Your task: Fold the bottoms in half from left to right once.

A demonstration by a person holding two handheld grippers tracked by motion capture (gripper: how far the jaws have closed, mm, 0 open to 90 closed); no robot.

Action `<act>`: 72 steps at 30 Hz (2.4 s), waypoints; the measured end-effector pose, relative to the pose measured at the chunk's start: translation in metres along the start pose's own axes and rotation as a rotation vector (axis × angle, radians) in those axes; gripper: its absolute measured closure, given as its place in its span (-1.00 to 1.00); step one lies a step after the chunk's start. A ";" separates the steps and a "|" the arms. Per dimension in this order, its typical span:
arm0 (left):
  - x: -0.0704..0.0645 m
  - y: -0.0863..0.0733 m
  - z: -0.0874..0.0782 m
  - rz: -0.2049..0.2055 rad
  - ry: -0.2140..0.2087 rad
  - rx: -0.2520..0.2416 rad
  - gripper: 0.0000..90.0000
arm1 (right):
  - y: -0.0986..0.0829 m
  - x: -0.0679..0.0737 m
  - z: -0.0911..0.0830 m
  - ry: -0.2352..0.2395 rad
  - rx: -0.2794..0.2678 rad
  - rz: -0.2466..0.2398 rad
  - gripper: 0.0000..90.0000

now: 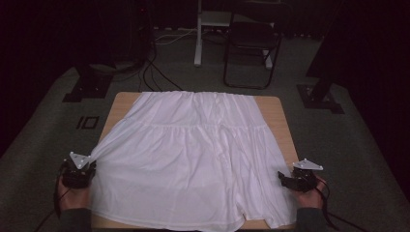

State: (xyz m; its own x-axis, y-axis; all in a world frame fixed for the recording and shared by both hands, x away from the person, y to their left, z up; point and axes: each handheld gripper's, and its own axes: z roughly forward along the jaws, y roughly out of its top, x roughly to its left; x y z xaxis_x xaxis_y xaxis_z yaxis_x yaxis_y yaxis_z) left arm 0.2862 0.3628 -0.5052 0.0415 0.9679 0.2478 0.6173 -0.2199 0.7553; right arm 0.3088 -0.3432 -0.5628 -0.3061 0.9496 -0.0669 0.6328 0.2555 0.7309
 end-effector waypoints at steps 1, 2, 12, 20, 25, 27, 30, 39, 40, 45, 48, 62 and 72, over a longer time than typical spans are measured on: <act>0.005 0.002 0.000 -0.006 0.021 -0.001 0.87 | 0.000 0.000 0.000 0.005 -0.001 0.000 -0.38; 0.009 0.005 0.001 -0.006 0.048 0.002 0.87 | 0.000 0.000 0.000 0.007 -0.005 -0.003 -0.38; 0.011 0.031 -0.014 0.020 0.243 -0.027 0.87 | -0.001 0.006 0.004 0.038 0.005 -0.020 -0.37; -0.032 0.069 -0.057 0.061 0.009 -0.213 0.87 | -0.007 0.001 0.006 0.086 -0.026 0.030 -0.38; -0.070 0.097 -0.083 0.111 -0.214 -0.328 0.86 | -0.008 0.001 0.007 0.084 -0.039 0.031 -0.38; -0.090 0.110 -0.090 0.143 -0.305 -0.363 0.86 | -0.009 0.002 0.007 0.086 -0.047 0.029 -0.38; -0.127 0.129 -0.097 0.189 -0.442 -0.416 0.86 | -0.009 0.002 0.007 0.085 -0.051 0.030 -0.38; -0.276 0.162 -0.091 0.400 -0.765 -0.423 0.86 | -0.010 0.003 0.007 0.084 -0.053 0.031 -0.38; -0.293 0.161 -0.086 0.409 -0.795 -0.401 0.86 | -0.010 0.003 0.007 0.083 -0.053 0.031 -0.38; -0.360 0.144 -0.066 0.468 -0.929 -0.319 0.86 | -0.010 0.003 0.007 0.084 -0.053 0.032 -0.38; -0.384 0.136 -0.052 0.500 -0.964 -0.269 0.82 | -0.010 0.003 0.007 0.082 -0.052 0.032 -0.37; -0.301 0.109 -0.051 0.419 -0.899 -0.268 0.06 | 0.040 0.055 -0.042 0.079 -0.185 -0.066 -0.19; -0.199 0.052 -0.022 0.244 -0.564 -0.145 -0.05 | 0.064 0.107 -0.055 0.189 -0.236 -0.158 -0.24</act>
State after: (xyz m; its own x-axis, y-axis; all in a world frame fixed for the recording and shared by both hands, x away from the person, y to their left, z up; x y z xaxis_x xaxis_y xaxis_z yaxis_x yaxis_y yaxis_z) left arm 0.2925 0.1557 -0.5021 0.6003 0.7941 0.0953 0.4268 -0.4188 0.8015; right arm 0.2772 -0.2347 -0.4856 -0.5277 0.8455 -0.0815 0.3918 0.3274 0.8598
